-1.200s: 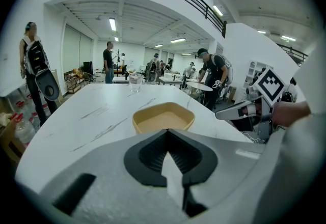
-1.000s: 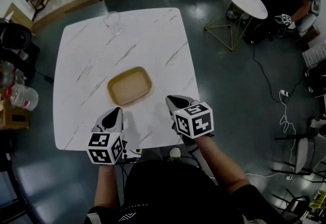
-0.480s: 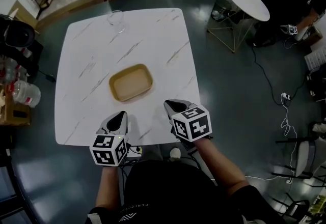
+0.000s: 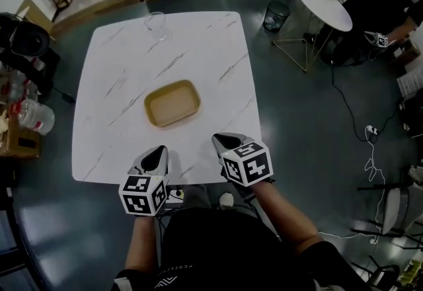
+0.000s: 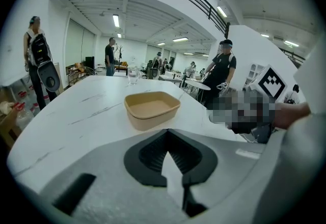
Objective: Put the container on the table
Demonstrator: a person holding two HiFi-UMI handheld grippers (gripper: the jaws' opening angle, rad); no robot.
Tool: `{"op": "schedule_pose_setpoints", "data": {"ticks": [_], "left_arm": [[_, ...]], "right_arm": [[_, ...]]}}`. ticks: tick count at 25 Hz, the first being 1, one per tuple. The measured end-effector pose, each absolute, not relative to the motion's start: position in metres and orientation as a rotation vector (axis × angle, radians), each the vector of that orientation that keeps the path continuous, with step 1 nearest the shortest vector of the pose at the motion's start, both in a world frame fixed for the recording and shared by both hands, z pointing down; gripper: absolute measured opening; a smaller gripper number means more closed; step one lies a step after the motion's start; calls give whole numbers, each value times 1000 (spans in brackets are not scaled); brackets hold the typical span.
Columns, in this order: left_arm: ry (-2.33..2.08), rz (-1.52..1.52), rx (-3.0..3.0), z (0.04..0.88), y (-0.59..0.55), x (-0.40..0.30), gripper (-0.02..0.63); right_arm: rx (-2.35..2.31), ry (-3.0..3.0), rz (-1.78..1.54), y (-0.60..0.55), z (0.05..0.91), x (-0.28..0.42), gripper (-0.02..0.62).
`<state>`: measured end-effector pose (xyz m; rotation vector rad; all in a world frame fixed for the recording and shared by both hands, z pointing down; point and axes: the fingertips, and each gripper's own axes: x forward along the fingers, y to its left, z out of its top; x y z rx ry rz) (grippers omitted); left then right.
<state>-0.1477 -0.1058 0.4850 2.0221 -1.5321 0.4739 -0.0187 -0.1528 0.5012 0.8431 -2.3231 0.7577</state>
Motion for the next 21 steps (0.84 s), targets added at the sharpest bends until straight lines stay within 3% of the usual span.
{"op": "schedule_pose_setpoints", "data": {"ticks": [21], "left_arm": [[-1539, 458, 2025, 484, -103, -150, -5]], "right_arm": [[825, -2335, 756, -157, 499, -26, -4]]}}
